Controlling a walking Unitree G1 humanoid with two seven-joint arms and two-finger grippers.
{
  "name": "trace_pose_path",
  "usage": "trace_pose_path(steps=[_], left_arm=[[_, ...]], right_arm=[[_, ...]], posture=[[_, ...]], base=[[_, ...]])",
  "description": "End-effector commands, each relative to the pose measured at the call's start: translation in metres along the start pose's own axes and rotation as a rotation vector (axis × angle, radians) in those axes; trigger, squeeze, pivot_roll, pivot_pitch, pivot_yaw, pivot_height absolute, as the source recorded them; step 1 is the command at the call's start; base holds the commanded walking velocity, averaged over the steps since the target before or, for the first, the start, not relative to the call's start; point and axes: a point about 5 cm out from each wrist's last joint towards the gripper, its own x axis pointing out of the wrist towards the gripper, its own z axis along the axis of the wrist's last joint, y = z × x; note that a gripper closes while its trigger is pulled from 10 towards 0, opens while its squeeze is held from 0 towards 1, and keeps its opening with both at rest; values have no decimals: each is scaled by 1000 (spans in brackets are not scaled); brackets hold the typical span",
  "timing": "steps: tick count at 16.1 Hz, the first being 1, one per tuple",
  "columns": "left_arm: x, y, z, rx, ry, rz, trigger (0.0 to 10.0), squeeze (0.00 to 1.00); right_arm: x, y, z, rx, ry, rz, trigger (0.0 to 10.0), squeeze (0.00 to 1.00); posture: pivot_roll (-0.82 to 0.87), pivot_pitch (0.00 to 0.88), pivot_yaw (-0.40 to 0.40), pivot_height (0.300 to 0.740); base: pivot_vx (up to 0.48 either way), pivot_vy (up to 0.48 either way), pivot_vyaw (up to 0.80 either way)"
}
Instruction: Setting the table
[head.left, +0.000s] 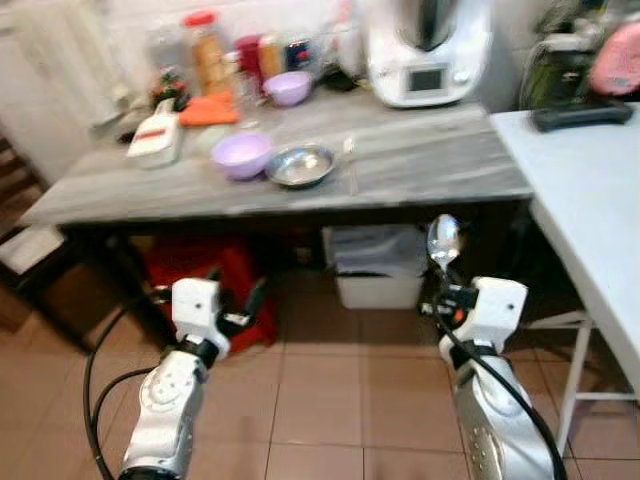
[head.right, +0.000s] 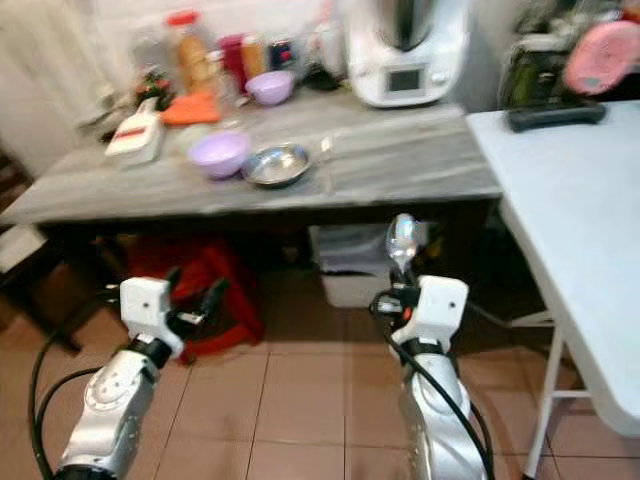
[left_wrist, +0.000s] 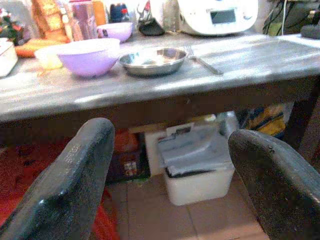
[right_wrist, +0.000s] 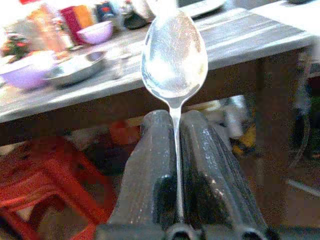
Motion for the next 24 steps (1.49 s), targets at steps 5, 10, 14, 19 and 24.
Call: trace_pose_path(steps=[5, 10, 14, 19, 24], left_arm=[[-10, -4, -6, -22, 9, 41, 10000, 0], [-17, -13, -15, -72, 11, 100, 10000, 0], [-14, -10, -12, -62, 9, 90, 10000, 0], [-5, -7, -6, -37, 4, 46, 10000, 0], [-6, -2, -4, -20, 0, 57, 10000, 0]], right_arm=[[-3, -10, 0, -40, 41, 3, 10000, 0], [4, -12, 6, -81, 57, 62, 10000, 0], [5, -10, 7, -75, 49, 57, 10000, 0], [5, -11, 4, -56, 44, 27, 10000, 0], [6, -11, 5, -61, 25, 31, 10000, 0]], posture=[[-103, 0, 60, 740], [-99, 0, -3, 740], [-102, 0, 21, 740], [-114, 0, 69, 740], [-104, 0, 83, 740]], base=[[421, 0, 0], [422, 0, 0], [422, 0, 0], [420, 0, 0], [223, 0, 80]])
